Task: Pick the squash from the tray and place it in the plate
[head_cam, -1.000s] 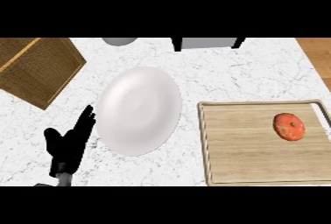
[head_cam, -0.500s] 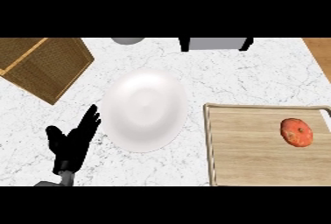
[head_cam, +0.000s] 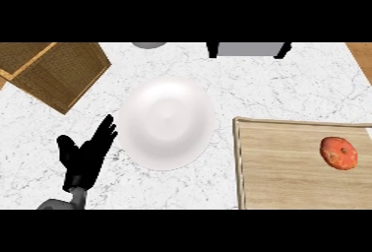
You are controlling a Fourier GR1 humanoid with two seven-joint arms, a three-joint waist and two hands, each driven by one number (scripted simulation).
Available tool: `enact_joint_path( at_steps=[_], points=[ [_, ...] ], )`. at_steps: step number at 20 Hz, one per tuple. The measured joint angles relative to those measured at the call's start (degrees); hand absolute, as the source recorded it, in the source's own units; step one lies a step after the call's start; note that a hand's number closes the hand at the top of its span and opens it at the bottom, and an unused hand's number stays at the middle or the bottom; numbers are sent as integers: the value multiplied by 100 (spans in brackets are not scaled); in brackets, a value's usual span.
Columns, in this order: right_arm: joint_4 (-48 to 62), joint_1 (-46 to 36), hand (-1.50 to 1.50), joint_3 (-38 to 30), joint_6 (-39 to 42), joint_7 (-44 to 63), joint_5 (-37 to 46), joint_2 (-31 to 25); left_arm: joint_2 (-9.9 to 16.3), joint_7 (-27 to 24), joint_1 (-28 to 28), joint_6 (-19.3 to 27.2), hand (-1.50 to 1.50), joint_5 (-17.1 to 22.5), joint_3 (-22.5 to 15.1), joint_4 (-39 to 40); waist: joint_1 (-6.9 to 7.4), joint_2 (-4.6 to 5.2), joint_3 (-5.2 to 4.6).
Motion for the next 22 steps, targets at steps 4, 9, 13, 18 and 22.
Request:
enact_joint_path(
  at_steps=[4,9,13,18,22],
  points=[
    [-85,-526,-150,568,156,1076,448,-225,-26,-39,30,-57,0,-43,10,-3,58,2,5],
    [193,-1379,-150,1248,318,1904,1064,-189,-144,-72,40,-99,0,-108,26,35,58,-11,16],
    [398,-1813,-150,1664,487,2282,1409,37,-151,-102,55,-178,0,-157,93,81,30,-24,23],
    [699,-2198,-150,1995,608,2378,1627,512,-233,-5,109,-143,0,-271,118,-21,4,-26,24],
    [898,-2479,-150,2114,692,2409,1848,810,-297,-6,207,-136,0,-369,164,-122,-9,-32,25]
  ],
)
